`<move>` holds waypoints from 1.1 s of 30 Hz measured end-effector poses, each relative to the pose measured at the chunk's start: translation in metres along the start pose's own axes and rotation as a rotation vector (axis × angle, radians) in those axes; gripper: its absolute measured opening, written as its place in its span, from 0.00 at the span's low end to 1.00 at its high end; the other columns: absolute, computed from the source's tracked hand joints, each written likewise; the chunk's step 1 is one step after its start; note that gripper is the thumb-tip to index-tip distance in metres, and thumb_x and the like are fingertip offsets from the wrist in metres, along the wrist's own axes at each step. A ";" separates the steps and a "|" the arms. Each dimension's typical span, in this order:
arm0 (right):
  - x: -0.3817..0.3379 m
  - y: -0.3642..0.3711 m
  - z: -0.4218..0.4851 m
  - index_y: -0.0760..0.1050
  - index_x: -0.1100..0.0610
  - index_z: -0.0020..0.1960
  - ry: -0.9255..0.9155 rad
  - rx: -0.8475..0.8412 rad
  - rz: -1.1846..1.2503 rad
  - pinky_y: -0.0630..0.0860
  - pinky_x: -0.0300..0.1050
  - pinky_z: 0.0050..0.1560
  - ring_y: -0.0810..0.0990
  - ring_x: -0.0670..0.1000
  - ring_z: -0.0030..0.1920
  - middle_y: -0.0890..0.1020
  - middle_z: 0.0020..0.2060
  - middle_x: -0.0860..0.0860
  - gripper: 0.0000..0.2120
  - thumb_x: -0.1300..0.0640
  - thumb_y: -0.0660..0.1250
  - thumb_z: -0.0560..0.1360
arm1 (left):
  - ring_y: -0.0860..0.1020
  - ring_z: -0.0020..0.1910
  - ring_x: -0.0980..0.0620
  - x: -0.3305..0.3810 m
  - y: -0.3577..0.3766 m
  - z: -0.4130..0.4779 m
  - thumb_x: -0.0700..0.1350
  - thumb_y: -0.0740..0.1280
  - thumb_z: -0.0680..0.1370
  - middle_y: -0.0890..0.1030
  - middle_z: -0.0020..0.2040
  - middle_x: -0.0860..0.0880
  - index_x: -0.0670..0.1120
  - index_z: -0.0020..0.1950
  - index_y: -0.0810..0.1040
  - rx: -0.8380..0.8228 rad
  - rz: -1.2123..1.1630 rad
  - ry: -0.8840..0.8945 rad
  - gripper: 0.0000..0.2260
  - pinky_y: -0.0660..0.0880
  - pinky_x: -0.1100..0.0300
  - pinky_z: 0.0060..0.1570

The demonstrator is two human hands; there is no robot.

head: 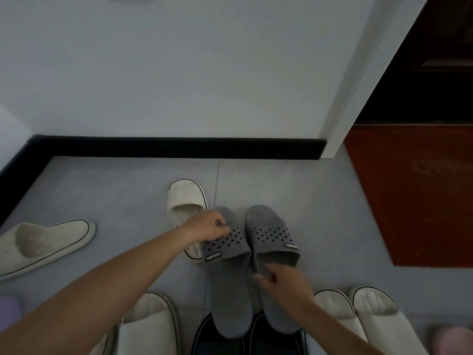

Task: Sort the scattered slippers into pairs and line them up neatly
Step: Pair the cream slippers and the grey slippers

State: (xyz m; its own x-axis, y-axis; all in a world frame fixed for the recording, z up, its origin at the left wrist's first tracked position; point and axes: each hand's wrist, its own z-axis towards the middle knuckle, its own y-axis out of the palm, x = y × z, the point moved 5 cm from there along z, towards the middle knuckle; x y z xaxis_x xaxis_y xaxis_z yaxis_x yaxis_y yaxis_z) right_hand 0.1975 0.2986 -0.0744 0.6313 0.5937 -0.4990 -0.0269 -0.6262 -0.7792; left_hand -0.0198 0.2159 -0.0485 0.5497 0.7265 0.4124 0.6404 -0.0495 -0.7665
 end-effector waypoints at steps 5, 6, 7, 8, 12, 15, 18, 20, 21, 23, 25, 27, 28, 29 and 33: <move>-0.027 0.012 0.007 0.69 0.51 0.32 0.149 0.074 0.361 0.72 0.46 0.37 0.77 0.50 0.36 0.77 0.32 0.47 0.18 0.40 0.68 0.70 | 0.79 0.51 0.53 0.004 -0.006 -0.003 0.49 0.67 0.76 0.82 0.52 0.50 0.49 0.51 0.81 0.010 -0.264 0.031 0.07 0.76 0.56 0.56; -0.029 0.011 0.010 0.69 0.52 0.31 0.193 0.094 0.425 0.72 0.46 0.36 0.77 0.50 0.36 0.78 0.31 0.48 0.18 0.42 0.68 0.70 | 0.79 0.50 0.53 0.005 -0.004 -0.004 0.48 0.66 0.77 0.83 0.52 0.50 0.49 0.50 0.81 0.026 -0.242 0.042 0.07 0.76 0.56 0.54; -0.030 0.009 0.013 0.68 0.53 0.29 0.209 0.117 0.427 0.69 0.45 0.33 0.76 0.49 0.34 0.76 0.29 0.49 0.19 0.43 0.68 0.70 | 0.79 0.50 0.53 0.005 -0.001 -0.005 0.48 0.64 0.77 0.82 0.53 0.50 0.49 0.51 0.81 0.040 -0.190 0.042 0.08 0.76 0.56 0.54; -0.031 0.009 0.014 0.65 0.54 0.28 0.212 0.134 0.406 0.65 0.44 0.30 0.74 0.48 0.31 0.74 0.27 0.49 0.20 0.44 0.68 0.71 | 0.79 0.51 0.51 0.004 0.002 -0.005 0.48 0.63 0.78 0.82 0.54 0.49 0.48 0.53 0.80 0.044 -0.123 0.037 0.09 0.75 0.56 0.54; -0.036 0.005 0.016 0.61 0.54 0.25 0.216 0.224 0.353 0.59 0.43 0.27 0.65 0.45 0.25 0.67 0.22 0.47 0.22 0.51 0.67 0.72 | 0.78 0.52 0.48 -0.003 0.007 -0.003 0.51 0.62 0.78 0.80 0.54 0.47 0.47 0.55 0.77 0.037 0.030 0.032 0.12 0.73 0.57 0.50; -0.039 -0.006 0.017 0.62 0.53 0.25 0.203 0.283 0.417 0.60 0.42 0.27 0.66 0.47 0.24 0.67 0.21 0.48 0.21 0.54 0.67 0.73 | 0.79 0.42 0.54 -0.005 -0.011 -0.004 0.57 0.65 0.75 0.82 0.42 0.53 0.53 0.43 0.77 0.133 -0.059 0.060 0.09 0.72 0.61 0.39; -0.043 -0.028 0.019 0.61 0.52 0.25 0.142 0.317 0.400 0.60 0.41 0.26 0.65 0.45 0.23 0.67 0.21 0.47 0.22 0.55 0.66 0.74 | 0.77 0.38 0.53 0.002 -0.035 -0.005 0.56 0.61 0.77 0.79 0.38 0.52 0.49 0.42 0.77 0.367 -0.301 0.091 0.13 0.70 0.62 0.37; -0.040 -0.043 0.015 0.63 0.54 0.26 0.125 0.330 0.410 0.64 0.42 0.28 0.70 0.49 0.25 0.71 0.23 0.50 0.20 0.54 0.65 0.74 | 0.75 0.38 0.48 0.008 -0.055 -0.003 0.50 0.61 0.78 0.78 0.38 0.44 0.43 0.41 0.76 0.567 -0.459 0.101 0.12 0.69 0.57 0.38; -0.037 -0.051 0.011 0.66 0.57 0.27 0.125 0.336 0.424 0.69 0.44 0.29 0.74 0.53 0.26 0.74 0.24 0.53 0.18 0.54 0.65 0.74 | 0.74 0.38 0.47 0.012 -0.064 -0.001 0.48 0.62 0.78 0.77 0.37 0.44 0.42 0.41 0.75 0.645 -0.507 0.098 0.11 0.69 0.55 0.39; -0.023 -0.069 0.001 0.73 0.58 0.31 0.144 0.363 0.460 0.76 0.47 0.30 0.79 0.53 0.28 0.78 0.25 0.53 0.13 0.56 0.64 0.74 | 0.73 0.38 0.46 0.022 -0.073 0.008 0.46 0.62 0.77 0.75 0.37 0.45 0.40 0.41 0.75 0.726 -0.573 0.068 0.10 0.69 0.54 0.39; -0.002 -0.089 -0.015 0.74 0.54 0.30 0.166 0.405 0.492 0.77 0.41 0.27 0.78 0.46 0.23 0.78 0.22 0.49 0.13 0.61 0.62 0.73 | 0.71 0.37 0.48 0.037 -0.070 0.016 0.45 0.61 0.77 0.73 0.34 0.46 0.42 0.36 0.71 0.726 -0.631 0.037 0.11 0.66 0.55 0.39; 0.026 -0.111 -0.034 0.76 0.53 0.29 0.195 0.460 0.510 0.73 0.33 0.24 0.76 0.43 0.20 0.79 0.21 0.45 0.15 0.64 0.62 0.72 | 0.70 0.37 0.49 0.061 -0.056 0.023 0.45 0.61 0.76 0.72 0.34 0.46 0.44 0.35 0.70 0.684 -0.667 0.041 0.10 0.65 0.56 0.39; 0.041 -0.123 -0.044 0.77 0.54 0.30 0.210 0.489 0.504 0.72 0.32 0.23 0.76 0.42 0.20 0.79 0.21 0.44 0.15 0.65 0.62 0.72 | 0.71 0.37 0.48 0.076 -0.046 0.024 0.45 0.62 0.76 0.74 0.35 0.45 0.43 0.38 0.72 0.645 -0.680 0.062 0.09 0.66 0.56 0.39; 0.055 -0.133 -0.055 0.78 0.54 0.31 0.220 0.515 0.479 0.72 0.32 0.22 0.77 0.41 0.21 0.79 0.21 0.44 0.14 0.66 0.62 0.72 | 0.72 0.37 0.48 0.094 -0.034 0.025 0.45 0.62 0.77 0.75 0.37 0.45 0.43 0.40 0.74 0.587 -0.702 0.094 0.08 0.67 0.56 0.40; 0.103 -0.166 -0.092 0.80 0.54 0.38 0.237 0.511 0.323 0.80 0.43 0.32 0.80 0.42 0.28 0.82 0.29 0.46 0.10 0.65 0.63 0.73 | 0.74 0.38 0.52 0.184 0.018 0.015 0.48 0.63 0.78 0.77 0.44 0.47 0.46 0.47 0.76 0.225 -0.729 0.274 0.07 0.72 0.58 0.41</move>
State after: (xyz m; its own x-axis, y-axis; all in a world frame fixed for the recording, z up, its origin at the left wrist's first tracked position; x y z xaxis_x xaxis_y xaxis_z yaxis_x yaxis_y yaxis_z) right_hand 0.3379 0.4172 0.0389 0.6822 0.2517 -0.6865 -0.5722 -0.4007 -0.7155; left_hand 0.0842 0.3591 0.0063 0.1663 0.3271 0.9302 0.7809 0.5323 -0.3268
